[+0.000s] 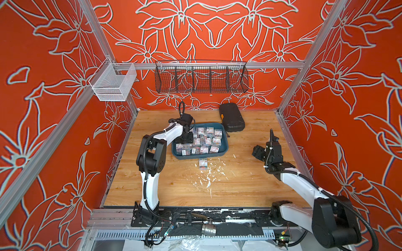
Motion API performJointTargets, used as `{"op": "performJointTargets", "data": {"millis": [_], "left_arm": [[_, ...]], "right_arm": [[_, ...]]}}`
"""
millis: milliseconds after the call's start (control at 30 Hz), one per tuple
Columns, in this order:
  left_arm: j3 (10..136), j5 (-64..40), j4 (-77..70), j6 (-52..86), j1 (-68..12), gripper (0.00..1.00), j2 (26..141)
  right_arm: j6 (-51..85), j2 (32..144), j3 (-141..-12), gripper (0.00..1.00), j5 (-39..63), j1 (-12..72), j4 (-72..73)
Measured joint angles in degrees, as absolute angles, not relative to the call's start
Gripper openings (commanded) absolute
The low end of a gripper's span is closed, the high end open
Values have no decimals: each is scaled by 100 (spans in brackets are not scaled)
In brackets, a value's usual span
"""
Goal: Take the paper clips out of the storage box
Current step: Pick up the boxed paper clips from the storage box.
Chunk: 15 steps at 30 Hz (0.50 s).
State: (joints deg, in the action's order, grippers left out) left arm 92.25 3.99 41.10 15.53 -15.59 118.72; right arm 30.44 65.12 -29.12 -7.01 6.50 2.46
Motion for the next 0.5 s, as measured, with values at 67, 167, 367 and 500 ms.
{"op": "performJointTargets", "data": {"millis": [67,167,367,500], "left_arm": [[9247,397,4110,1590,-1559,52,11880],[9247,390,4117,1645,-1559,48,11874],[8958,370,4322,1916,-1562,40,11332],[8608,333,4473,2147,-1599,40,10278]], "right_arm": [[3044,6512,-2912,82,-701,650,246],[3044,6512,-2912,82,-701,650,246],[3044,6512,-2912,82,-701,650,244],[3044,6512,-2912,82,-703,650,244]]}}
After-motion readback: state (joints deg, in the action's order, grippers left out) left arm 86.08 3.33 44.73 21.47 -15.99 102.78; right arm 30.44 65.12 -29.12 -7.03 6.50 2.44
